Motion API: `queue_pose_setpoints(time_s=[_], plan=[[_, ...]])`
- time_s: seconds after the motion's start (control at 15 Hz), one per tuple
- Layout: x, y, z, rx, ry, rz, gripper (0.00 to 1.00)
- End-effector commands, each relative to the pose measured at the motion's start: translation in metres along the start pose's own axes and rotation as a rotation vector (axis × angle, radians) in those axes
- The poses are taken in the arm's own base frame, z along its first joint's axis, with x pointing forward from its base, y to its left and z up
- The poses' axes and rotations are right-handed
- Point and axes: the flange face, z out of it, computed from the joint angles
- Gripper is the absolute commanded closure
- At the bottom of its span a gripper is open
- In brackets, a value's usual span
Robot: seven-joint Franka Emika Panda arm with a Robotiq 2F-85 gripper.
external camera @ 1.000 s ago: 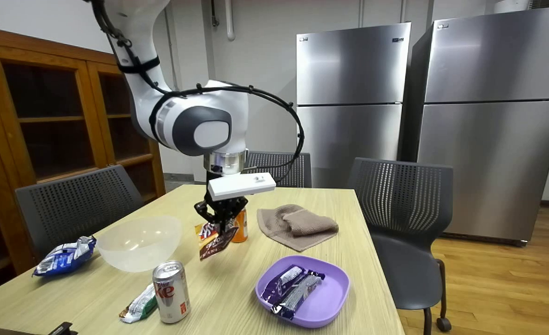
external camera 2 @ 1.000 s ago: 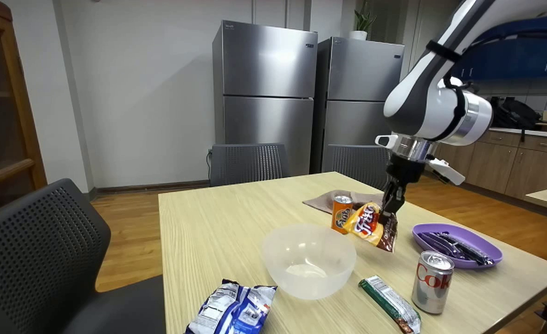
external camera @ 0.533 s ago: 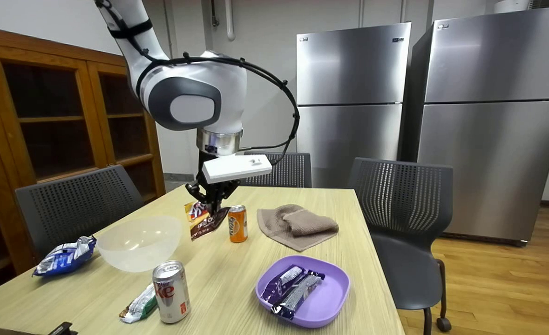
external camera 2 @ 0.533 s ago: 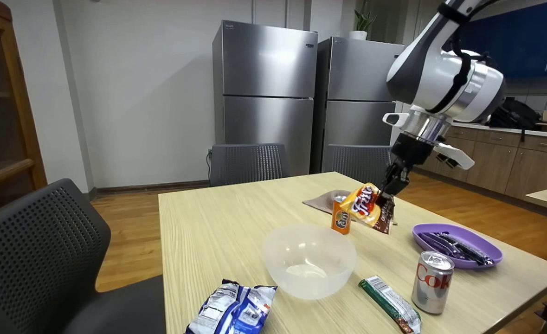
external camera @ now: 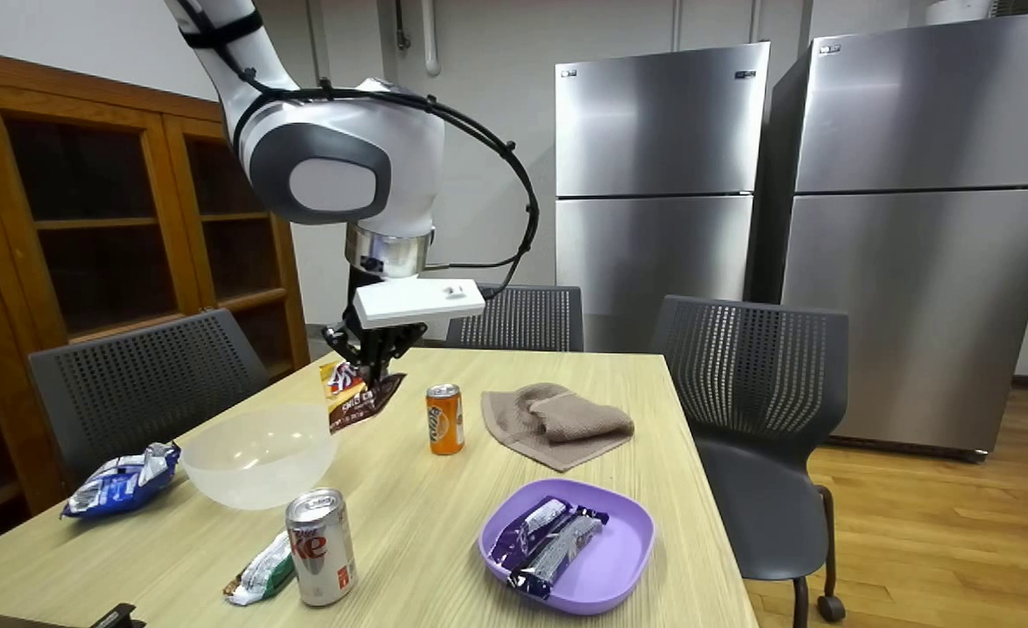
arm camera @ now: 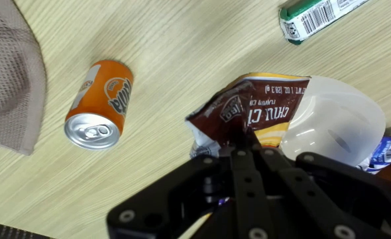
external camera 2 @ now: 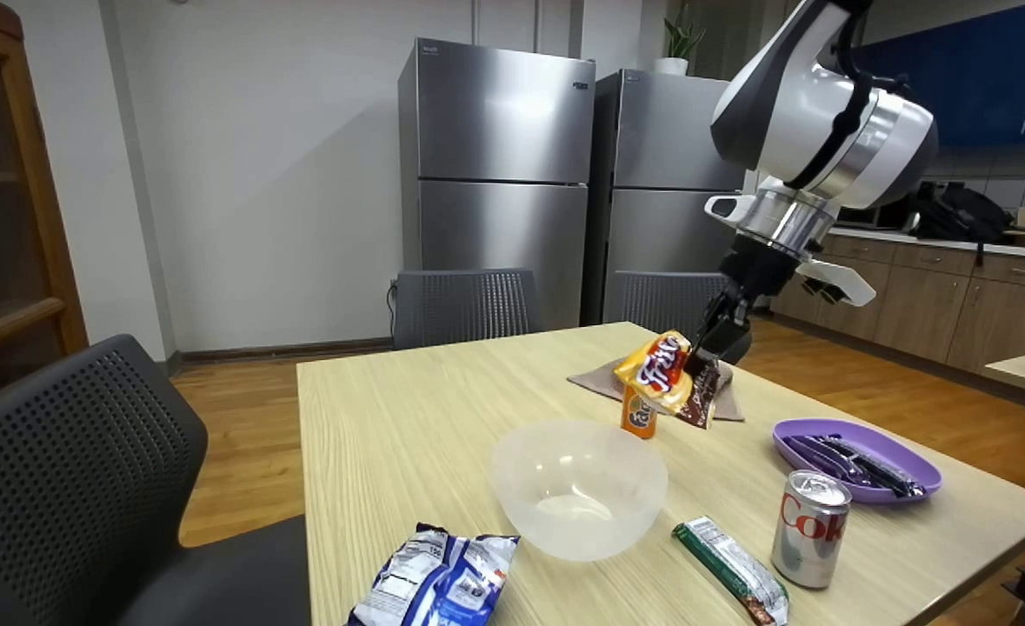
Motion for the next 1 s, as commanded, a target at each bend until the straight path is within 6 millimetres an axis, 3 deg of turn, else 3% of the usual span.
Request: queue_pose_setpoints(time_s=[0.0,0.53,0.93], plan=[[0.019,-0.010,-0.001,0.015,0.026,-0.030,1.00],[0.066,-0.025,0.029,0.048,0.010,-0.096,1.00],[0.091,-0.029,0.061,0.049,0.006,-0.119,1.00]])
